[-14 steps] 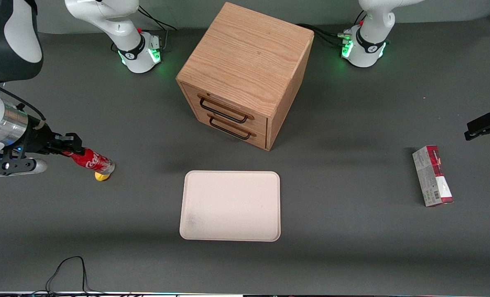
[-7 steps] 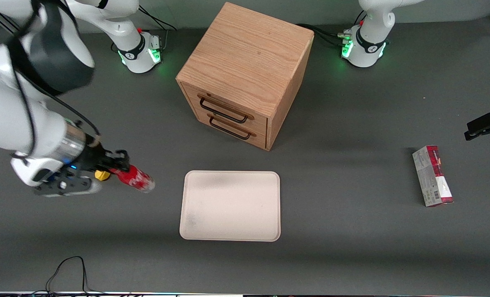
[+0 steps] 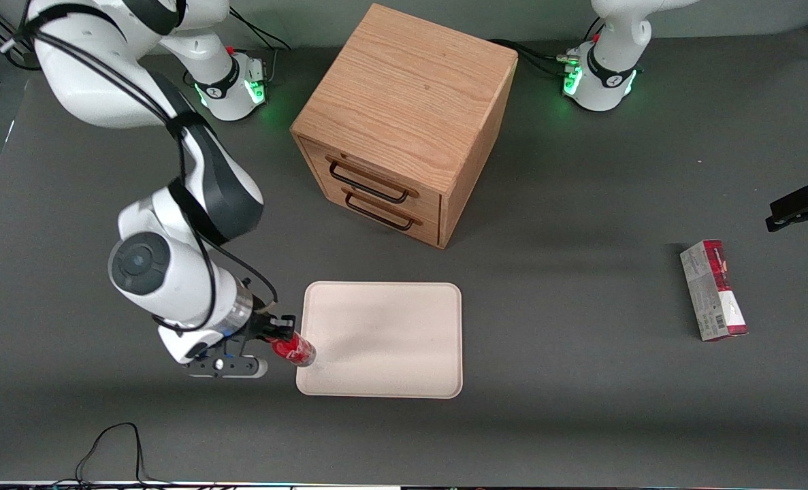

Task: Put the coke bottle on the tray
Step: 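Carry the red bottle with the right gripper over the cream tray, then lower the bottle onto the tray's edge and open the right gripper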

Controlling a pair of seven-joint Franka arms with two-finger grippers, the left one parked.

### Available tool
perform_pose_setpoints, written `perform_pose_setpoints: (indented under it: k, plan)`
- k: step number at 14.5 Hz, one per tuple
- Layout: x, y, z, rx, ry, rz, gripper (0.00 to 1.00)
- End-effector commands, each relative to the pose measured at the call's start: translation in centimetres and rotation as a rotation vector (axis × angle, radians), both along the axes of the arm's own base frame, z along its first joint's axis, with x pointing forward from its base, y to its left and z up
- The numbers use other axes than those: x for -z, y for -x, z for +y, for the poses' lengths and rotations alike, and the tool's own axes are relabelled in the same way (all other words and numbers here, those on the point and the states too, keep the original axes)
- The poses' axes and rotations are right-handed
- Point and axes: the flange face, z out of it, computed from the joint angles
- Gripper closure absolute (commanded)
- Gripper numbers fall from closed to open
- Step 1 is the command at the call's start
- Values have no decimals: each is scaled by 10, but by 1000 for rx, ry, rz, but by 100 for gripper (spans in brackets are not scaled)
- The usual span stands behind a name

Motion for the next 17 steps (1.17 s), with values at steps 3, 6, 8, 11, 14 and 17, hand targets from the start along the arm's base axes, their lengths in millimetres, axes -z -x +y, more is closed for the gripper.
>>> perform_pose_setpoints:
  k: [3, 6, 8, 11, 14, 17]
  plan:
    - [49, -4, 11, -6, 9, -23, 100]
    - [62, -1, 14, -18, 16, -22, 100]
    - [69, -1, 17, -16, 5, -34, 100]
    - [72, -1, 16, -12, 4, -42, 11]
    - [71, -2, 15, -18, 15, -51, 0]
    - [51, -4, 3, -21, 47, -68, 0]
